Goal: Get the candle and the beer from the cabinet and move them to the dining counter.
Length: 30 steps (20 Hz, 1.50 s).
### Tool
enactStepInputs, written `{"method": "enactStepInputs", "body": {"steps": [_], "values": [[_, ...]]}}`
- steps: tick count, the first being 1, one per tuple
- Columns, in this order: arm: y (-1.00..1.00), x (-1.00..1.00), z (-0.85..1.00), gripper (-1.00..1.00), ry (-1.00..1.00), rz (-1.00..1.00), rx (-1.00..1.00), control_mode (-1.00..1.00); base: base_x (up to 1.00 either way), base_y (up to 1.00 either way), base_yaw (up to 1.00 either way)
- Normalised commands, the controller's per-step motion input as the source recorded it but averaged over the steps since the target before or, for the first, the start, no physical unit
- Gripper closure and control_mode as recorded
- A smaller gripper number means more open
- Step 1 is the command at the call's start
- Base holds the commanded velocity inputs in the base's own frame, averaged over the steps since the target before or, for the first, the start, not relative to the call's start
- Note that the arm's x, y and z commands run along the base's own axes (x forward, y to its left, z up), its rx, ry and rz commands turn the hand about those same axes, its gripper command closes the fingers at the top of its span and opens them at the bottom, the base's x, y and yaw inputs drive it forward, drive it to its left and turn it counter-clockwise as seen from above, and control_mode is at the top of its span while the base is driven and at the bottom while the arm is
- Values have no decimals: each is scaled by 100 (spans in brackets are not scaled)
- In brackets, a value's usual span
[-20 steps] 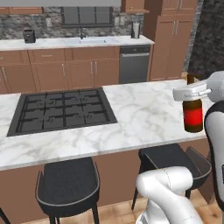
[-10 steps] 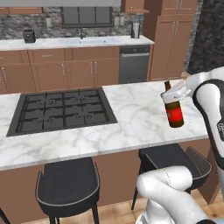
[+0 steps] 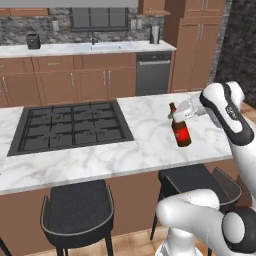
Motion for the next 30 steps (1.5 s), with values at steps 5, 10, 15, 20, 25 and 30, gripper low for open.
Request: {"method": "enactStepInputs", "body": {"steps": [5,10,15,20,25,30], "values": [[-15,34,-32,100,1,14,22,-100,0,0,0],[-9,45,-36,100,0,8,15,-100,0,0,0],[0,35,-28,100,-2,5,2,-100,0,0,0],[0,39,-7,100,0,1,0,-100,0,0,0],[0,16,-22,100,-5,0,0,-100,0,0,0],[0,19,-27,100,-10,0,0,-100,0,0,0]]}}
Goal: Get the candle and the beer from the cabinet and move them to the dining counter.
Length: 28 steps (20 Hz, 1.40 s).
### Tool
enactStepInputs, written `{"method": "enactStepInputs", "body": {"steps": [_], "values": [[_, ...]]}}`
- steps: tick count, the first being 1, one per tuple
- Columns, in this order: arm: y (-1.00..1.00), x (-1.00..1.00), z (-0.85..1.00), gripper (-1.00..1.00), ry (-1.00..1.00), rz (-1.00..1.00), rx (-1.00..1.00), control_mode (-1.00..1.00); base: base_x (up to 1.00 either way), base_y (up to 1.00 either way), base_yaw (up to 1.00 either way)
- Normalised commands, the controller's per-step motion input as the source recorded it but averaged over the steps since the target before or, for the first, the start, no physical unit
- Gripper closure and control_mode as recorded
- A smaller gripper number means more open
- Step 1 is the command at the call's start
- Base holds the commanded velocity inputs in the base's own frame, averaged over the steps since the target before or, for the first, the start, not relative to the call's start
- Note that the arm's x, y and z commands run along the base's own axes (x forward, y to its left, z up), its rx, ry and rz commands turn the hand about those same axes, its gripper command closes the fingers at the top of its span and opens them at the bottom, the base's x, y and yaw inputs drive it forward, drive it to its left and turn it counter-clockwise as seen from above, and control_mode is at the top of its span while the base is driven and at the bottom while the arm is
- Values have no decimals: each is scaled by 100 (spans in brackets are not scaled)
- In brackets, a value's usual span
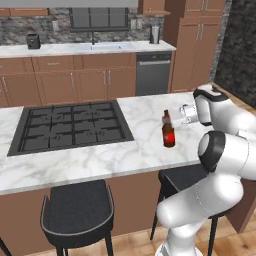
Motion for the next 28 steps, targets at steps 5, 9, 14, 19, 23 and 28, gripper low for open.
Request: {"method": "enactStepInputs", "body": {"steps": [5,9,14,19,23,28], "values": [[0,19,-27,100,-13,1,0,-100,0,0,0],[0,35,-9,100,-3,0,0,-100,0,0,0],[0,43,-1,100,2,0,0,-100,0,0,0],[0,36,-5,100,4,0,0,-100,0,0,0],[0,23,-26,100,0,2,0,-100,0,0,0],[0,14,-37,100,0,4,0,-100,0,0,0]]}}
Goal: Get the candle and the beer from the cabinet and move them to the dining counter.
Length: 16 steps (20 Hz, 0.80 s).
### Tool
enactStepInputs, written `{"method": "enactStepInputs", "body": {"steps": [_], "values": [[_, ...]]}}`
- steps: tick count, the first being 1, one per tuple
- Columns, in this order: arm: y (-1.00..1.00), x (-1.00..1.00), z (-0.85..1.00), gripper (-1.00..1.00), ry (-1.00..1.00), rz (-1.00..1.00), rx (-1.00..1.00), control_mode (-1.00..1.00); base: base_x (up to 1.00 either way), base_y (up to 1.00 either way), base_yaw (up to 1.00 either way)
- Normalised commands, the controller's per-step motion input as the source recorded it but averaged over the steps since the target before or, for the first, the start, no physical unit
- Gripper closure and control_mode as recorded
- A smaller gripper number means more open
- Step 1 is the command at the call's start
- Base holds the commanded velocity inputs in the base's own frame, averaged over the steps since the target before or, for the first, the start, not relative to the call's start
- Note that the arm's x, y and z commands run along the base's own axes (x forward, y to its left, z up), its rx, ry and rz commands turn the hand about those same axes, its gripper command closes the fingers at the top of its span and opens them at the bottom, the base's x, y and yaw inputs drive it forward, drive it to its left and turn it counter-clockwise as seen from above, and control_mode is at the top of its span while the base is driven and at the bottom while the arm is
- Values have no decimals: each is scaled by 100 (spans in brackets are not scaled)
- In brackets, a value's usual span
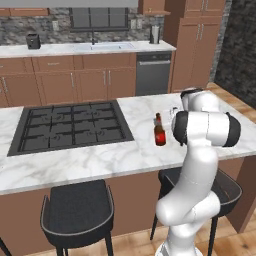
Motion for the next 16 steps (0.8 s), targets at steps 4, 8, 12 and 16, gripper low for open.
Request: {"method": "enactStepInputs", "body": {"steps": [4,8,12,16], "values": [[0,11,-34,100,0,5,1,-100,0,0,0],[0,20,-28,100,0,5,2,-100,0,0,0],[0,26,-22,100,1,5,4,-100,0,0,0],[0,23,-23,100,1,5,4,-100,0,0,0]]}}
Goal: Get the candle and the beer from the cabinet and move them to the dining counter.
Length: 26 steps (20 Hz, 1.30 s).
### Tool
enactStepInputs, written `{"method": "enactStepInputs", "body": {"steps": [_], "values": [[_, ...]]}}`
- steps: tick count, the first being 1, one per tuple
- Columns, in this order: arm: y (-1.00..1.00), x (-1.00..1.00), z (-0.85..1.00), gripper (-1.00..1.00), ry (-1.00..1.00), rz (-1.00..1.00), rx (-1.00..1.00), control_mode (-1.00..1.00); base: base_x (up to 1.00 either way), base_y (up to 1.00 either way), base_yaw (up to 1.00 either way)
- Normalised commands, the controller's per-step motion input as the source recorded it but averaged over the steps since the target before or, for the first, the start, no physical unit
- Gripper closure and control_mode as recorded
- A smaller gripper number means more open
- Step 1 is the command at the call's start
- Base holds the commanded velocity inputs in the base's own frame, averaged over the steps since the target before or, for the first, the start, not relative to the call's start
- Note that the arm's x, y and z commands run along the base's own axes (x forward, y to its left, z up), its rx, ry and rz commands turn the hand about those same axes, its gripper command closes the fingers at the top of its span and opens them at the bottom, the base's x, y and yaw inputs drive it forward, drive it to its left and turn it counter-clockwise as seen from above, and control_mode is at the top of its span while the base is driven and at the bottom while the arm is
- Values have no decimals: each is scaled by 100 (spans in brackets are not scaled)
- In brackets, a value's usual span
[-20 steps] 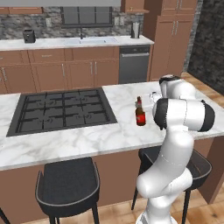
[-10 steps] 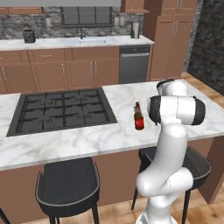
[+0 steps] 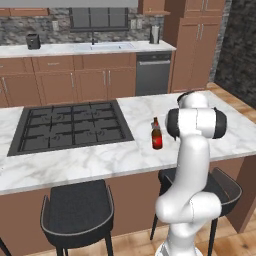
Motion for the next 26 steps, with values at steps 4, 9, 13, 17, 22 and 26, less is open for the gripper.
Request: {"method": "enactStepInputs", "body": {"steps": [4,9,13,17,22,26], "values": [[0,16,-19,100,2,5,5,-100,0,0,0],[0,16,-19,100,1,5,3,-100,0,0,0],[0,2,-15,100,0,4,0,-100,0,0,0],[0,0,-2,100,0,2,0,-100,0,0,0],[-3,0,0,100,-6,0,0,-100,0,0,0],[-21,0,0,100,-12,0,0,-100,0,0,0]]}}
